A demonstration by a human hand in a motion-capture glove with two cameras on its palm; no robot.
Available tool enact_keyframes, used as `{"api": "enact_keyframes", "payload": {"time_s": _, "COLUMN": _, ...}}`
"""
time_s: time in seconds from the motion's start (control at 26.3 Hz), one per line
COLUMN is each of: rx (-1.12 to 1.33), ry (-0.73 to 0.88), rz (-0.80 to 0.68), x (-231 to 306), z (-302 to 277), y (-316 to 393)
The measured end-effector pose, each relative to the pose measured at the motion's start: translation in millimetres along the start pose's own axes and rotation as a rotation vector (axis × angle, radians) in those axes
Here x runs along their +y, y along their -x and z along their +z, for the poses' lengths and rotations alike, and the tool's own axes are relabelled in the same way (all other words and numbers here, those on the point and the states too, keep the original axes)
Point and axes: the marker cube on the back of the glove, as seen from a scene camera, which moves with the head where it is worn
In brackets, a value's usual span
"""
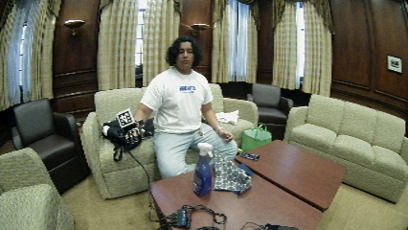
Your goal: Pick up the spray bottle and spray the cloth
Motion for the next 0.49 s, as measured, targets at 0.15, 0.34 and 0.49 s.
{"api": "enact_keyframes", "payload": {"time_s": 0.15, "rx": 0.017, "ry": 0.112, "rz": 0.012, "x": 7, "z": -3, "y": 2}}
{"api": "enact_keyframes", "payload": {"time_s": 0.34, "rx": 0.007, "ry": 0.01, "rz": 0.008, "x": -5, "z": 5, "y": 5}}
{"api": "enact_keyframes", "payload": {"time_s": 0.49, "rx": -0.003, "ry": 0.091, "rz": 0.021, "x": -8, "z": 6, "y": 11}}
